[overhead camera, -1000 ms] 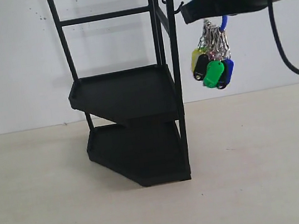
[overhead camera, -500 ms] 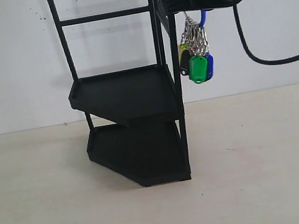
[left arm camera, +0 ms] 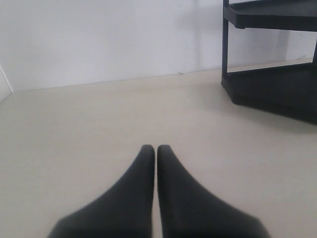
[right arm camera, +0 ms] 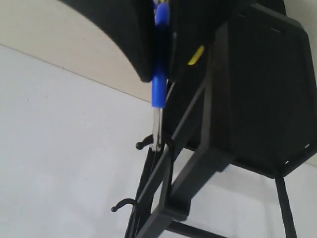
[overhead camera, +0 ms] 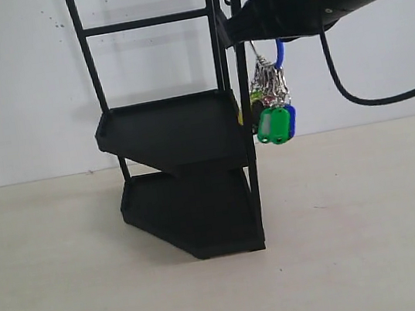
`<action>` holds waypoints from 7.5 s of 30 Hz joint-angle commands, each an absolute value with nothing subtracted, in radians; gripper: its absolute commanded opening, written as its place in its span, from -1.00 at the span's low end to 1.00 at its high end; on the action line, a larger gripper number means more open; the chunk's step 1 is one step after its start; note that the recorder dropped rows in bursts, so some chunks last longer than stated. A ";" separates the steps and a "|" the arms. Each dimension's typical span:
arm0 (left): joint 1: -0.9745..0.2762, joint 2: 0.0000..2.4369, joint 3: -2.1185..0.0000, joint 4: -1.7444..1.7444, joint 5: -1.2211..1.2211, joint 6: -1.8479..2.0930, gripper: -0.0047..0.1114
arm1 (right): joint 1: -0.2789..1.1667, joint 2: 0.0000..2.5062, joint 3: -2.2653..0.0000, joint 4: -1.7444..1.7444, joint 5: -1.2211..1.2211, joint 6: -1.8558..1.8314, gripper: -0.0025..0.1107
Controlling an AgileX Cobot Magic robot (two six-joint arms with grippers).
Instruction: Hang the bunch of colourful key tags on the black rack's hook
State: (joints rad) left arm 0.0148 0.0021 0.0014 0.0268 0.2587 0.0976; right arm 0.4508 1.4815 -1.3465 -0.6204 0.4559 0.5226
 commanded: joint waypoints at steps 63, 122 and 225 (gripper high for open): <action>0.014 0.000 0.000 0.023 0.252 0.097 -0.84 | 0.450 0.769 -1.005 -0.633 1.018 0.534 -0.96; 0.014 0.000 0.000 0.023 0.254 0.097 -0.84 | 0.380 0.232 -0.341 -0.168 0.241 0.133 -0.96; 0.014 0.000 0.000 0.023 0.254 0.097 -0.84 | -0.040 0.000 0.000 -0.034 0.334 0.000 -0.96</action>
State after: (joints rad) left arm 0.0148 0.0021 0.0014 0.0268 0.2587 0.0976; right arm -0.0343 0.0050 0.0008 -0.0376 0.3382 0.0000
